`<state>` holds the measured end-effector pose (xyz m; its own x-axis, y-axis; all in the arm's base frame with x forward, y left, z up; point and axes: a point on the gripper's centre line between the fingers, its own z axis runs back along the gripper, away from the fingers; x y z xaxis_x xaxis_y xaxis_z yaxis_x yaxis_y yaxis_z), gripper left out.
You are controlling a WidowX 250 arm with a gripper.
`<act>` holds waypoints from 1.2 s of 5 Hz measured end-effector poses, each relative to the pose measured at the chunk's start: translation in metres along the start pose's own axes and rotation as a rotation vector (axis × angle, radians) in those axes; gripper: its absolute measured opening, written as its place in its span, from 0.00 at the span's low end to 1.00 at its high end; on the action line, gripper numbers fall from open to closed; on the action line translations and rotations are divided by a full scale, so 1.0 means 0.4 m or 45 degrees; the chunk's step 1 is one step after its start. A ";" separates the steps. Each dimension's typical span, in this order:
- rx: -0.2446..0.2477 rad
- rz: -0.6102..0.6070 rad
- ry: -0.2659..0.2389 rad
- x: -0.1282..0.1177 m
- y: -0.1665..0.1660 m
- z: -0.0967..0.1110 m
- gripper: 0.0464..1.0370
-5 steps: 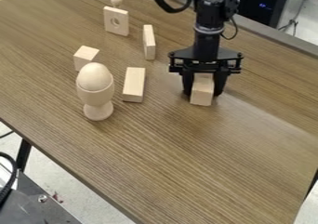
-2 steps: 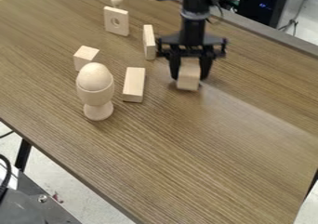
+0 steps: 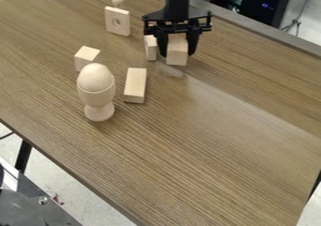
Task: Put the cube on top of the rectangle
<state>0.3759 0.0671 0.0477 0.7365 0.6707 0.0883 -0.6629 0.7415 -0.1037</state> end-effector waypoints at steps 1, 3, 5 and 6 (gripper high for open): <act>-0.006 0.014 -0.006 0.039 0.009 0.003 0.57; 0.008 -0.003 -0.073 0.091 0.011 0.034 0.57; 0.049 -0.005 -0.100 0.104 0.027 0.041 0.57; 0.056 0.009 -0.102 0.109 0.039 0.040 0.57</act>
<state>0.3955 0.1083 0.0660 0.7197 0.6740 0.1666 -0.6748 0.7355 -0.0609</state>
